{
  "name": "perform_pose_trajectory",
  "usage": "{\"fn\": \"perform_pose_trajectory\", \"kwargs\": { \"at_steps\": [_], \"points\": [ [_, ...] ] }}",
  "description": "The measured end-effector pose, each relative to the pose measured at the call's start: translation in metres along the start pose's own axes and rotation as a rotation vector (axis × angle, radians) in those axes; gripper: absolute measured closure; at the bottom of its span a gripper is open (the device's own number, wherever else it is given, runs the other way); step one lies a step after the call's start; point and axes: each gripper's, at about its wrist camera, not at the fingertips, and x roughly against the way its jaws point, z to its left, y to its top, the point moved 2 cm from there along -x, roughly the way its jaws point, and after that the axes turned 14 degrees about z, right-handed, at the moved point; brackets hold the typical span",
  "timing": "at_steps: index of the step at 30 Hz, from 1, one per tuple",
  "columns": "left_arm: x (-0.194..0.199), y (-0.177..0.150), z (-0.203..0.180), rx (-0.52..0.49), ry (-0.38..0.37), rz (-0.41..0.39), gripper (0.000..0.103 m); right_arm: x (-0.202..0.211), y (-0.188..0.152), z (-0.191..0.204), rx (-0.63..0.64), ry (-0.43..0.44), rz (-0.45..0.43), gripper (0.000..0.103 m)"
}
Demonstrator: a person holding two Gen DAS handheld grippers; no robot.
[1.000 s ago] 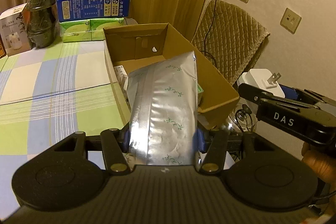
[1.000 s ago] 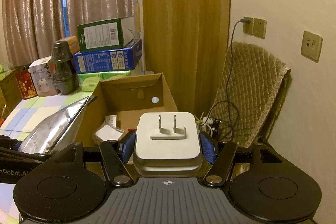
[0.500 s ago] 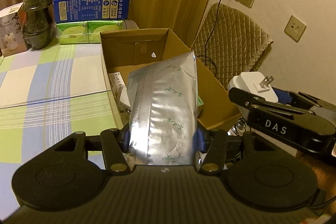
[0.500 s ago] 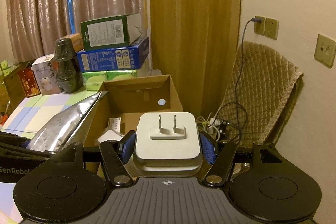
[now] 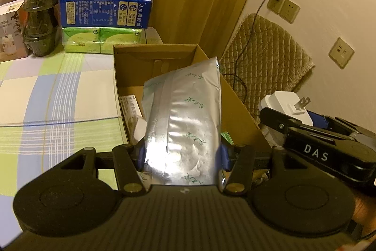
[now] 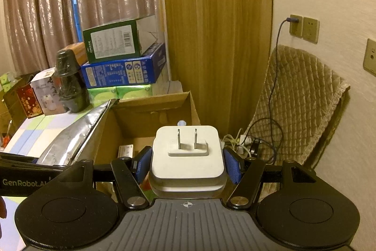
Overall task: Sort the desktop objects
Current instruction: 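Open the left tool to drop the foil bag while the right tool releases the plug into the box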
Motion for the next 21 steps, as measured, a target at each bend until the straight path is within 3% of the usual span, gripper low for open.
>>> {"fn": "perform_pose_trajectory", "kwargs": {
  "at_steps": [7,9,21],
  "points": [
    [-0.013,0.018,0.009,0.02,-0.004,-0.009,0.05,-0.013,0.011,-0.004,-0.005,-0.013,0.007,0.041],
    [-0.017,0.022,0.013,0.039,-0.023,-0.02,0.036,-0.016,0.011,-0.004,-0.006,-0.012,0.013,0.041],
    [-0.005,0.004,0.042,0.057,0.033,-0.052,0.035,-0.033,0.0,0.009,-0.006,0.014,0.053,0.041]
  ]
}}
